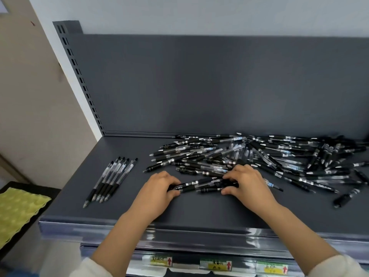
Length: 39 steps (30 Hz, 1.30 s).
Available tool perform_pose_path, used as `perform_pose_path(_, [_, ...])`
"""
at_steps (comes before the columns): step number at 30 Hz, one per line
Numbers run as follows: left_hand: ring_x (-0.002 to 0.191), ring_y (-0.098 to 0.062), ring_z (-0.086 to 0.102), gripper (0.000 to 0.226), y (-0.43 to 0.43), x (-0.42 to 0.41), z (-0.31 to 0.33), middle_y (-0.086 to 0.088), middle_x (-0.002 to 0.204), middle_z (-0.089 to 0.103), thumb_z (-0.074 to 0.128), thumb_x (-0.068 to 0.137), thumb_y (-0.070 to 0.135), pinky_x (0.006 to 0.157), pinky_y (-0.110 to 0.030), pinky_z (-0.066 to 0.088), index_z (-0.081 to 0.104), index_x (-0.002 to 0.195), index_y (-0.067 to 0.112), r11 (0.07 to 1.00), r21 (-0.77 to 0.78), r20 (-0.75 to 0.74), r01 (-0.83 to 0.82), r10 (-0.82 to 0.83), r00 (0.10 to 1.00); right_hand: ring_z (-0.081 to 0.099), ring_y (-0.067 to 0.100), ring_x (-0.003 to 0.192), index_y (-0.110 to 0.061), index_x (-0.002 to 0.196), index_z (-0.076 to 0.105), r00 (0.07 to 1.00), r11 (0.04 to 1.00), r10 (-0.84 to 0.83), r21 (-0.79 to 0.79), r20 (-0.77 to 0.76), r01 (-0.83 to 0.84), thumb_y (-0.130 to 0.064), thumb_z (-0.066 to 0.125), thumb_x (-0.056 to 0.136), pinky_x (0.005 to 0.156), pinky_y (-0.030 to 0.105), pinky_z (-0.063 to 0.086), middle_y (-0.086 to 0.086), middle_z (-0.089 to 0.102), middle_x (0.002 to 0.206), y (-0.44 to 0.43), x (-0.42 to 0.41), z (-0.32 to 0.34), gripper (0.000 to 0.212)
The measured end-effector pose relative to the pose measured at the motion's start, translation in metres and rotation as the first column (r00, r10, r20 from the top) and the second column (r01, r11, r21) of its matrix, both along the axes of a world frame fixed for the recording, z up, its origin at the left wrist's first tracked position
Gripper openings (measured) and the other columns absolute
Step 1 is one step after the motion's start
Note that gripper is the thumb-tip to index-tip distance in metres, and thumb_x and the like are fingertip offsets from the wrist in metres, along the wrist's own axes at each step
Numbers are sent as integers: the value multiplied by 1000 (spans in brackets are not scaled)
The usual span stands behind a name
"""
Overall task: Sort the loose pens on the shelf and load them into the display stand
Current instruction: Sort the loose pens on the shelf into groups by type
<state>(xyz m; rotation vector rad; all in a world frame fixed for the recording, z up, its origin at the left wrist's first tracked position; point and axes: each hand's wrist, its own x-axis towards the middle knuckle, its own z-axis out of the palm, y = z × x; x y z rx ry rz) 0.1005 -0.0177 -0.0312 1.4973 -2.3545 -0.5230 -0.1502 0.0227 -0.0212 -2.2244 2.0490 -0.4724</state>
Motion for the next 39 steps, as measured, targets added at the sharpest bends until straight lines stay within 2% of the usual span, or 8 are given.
perform_pose_path(5, [107,-11,51,35,4,-11,3,7,108,56,58,90,40,92,-26,43,60,122,26,1000,3,-13,-7,7,1000,50,15,99,-22,106,68,995,998,-61,29,-73,64,-39,74,75,85,30,41,-7,61,102,0,-21,7,35])
perform_pose_path(14, [115,-11,46,40,9,-25,2,8,116,51,55,91,42,97,-27,41,56,128,26,999,6,25,53,-53,998,49,23,115,-19,119,62,960,968,-199,115,-195,224,-26,73,79,90,35,44,1,58,119,1,-58,18,41])
perform_pose_path(17, [118,-11,43,38,10,-27,4,9,121,49,52,93,41,97,-26,40,53,129,28,998,-9,65,69,-69,996,45,21,119,-19,125,57,995,987,-99,125,-33,103,-15,71,80,98,34,41,0,52,122,-3,-44,22,47])
perform_pose_path(20, [117,-11,43,35,10,-18,6,11,121,49,52,93,40,96,-27,38,54,127,32,996,-41,119,78,-73,990,45,19,119,-17,127,56,996,999,36,13,83,-37,-12,62,87,101,29,37,-1,51,126,-19,-14,27,41])
perform_pose_path(23, [116,-11,44,33,9,-1,7,12,121,49,52,94,39,95,-28,38,53,126,34,997,-65,155,41,-31,987,36,23,131,-19,135,49,991,991,130,-2,42,-130,-23,56,92,109,38,32,0,42,140,-50,25,29,44])
perform_pose_path(29, [115,-11,46,30,7,27,5,14,122,52,53,93,37,92,-29,40,55,122,32,994,-105,186,-39,58,981,-2,23,146,-31,149,16,934,926,323,254,-154,-279,-42,50,93,116,50,6,-6,7,158,-90,93,16,66])
perform_pose_path(33, [114,-10,47,29,9,31,2,15,120,53,55,92,36,91,-27,40,56,120,32,991,-119,144,-54,71,987,13,24,142,-30,149,18,925,923,319,290,-205,-254,-39,43,97,113,53,16,-4,17,156,-99,101,6,59])
perform_pose_path(39, [117,-9,45,31,5,32,0,15,123,52,52,94,35,95,-27,38,53,124,33,992,-121,133,-36,53,990,32,24,129,-30,144,27,933,970,238,110,-269,-216,-28,37,99,105,47,28,-3,30,143,-88,78,-5,46])
